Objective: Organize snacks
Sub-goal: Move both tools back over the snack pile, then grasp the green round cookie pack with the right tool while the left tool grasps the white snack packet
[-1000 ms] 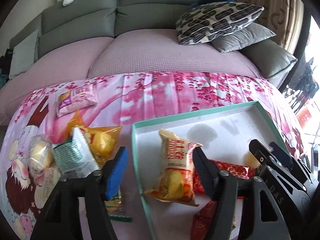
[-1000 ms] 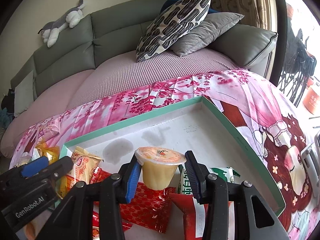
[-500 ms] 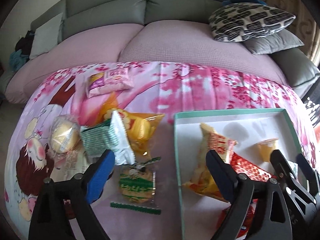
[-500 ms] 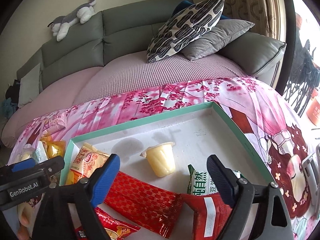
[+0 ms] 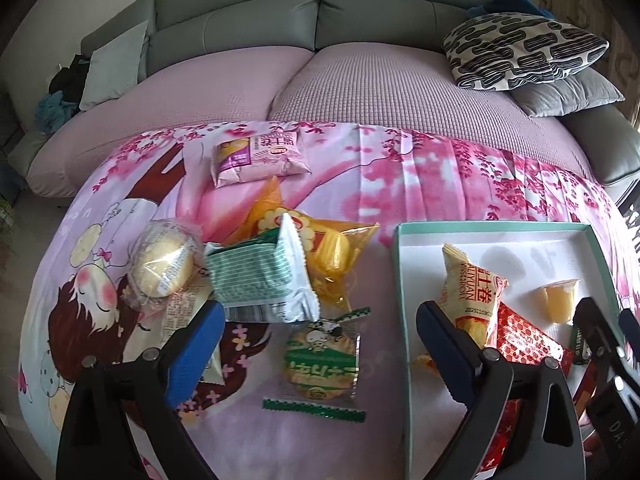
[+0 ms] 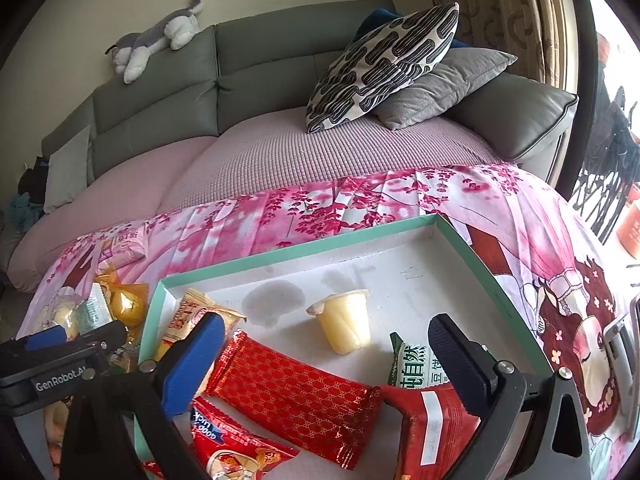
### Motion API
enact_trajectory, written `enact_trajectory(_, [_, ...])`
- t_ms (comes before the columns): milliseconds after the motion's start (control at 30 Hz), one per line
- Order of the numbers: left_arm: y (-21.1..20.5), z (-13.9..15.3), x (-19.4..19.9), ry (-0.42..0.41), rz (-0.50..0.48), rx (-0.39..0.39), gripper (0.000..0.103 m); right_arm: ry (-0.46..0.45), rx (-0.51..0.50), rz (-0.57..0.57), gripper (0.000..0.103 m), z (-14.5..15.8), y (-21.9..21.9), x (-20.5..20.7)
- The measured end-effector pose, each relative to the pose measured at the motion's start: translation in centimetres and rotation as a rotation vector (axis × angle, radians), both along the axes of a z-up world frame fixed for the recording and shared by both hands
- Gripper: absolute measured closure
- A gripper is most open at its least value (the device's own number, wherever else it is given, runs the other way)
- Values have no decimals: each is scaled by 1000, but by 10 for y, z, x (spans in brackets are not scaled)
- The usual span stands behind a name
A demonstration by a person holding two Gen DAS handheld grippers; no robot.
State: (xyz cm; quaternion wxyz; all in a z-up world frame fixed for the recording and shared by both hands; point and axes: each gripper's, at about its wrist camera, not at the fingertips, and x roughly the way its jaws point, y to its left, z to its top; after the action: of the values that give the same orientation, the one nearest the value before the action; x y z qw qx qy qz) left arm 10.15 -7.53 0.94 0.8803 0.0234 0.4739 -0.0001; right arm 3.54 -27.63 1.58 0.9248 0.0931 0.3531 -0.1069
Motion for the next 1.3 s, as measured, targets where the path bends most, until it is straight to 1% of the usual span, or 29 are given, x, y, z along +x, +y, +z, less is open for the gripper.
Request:
enact_trajectory(200, [13, 13, -3, -18, 11, 3, 6, -48, -21, -16, 0, 18, 9, -9])
enact_trajectory(333, [26, 21, -7, -35, 26, 2, 6, -97, -16, -28, 0, 32, 15, -15])
enact_trajectory(467, [44, 24, -9, -34, 62, 1, 6, -110, -25, 15, 0, 39, 29, -17])
enact_trajectory(700, [84, 16, -13, -1, 157, 7, 6, -60, -28, 131, 0, 31, 73, -10])
enact_trajectory(1033, [147, 15, -21, 11, 300, -63, 6, -7, -51, 322, 0, 9, 146, -4])
enact_trajectory(1233, [170, 8, -23, 28, 346, -104, 6, 26, -27, 399, 2, -6, 173, 1])
enact_trajectory(1300, [171, 5, -21, 35, 343, -110, 6, 44, -11, 403, 6, -11, 176, 4])
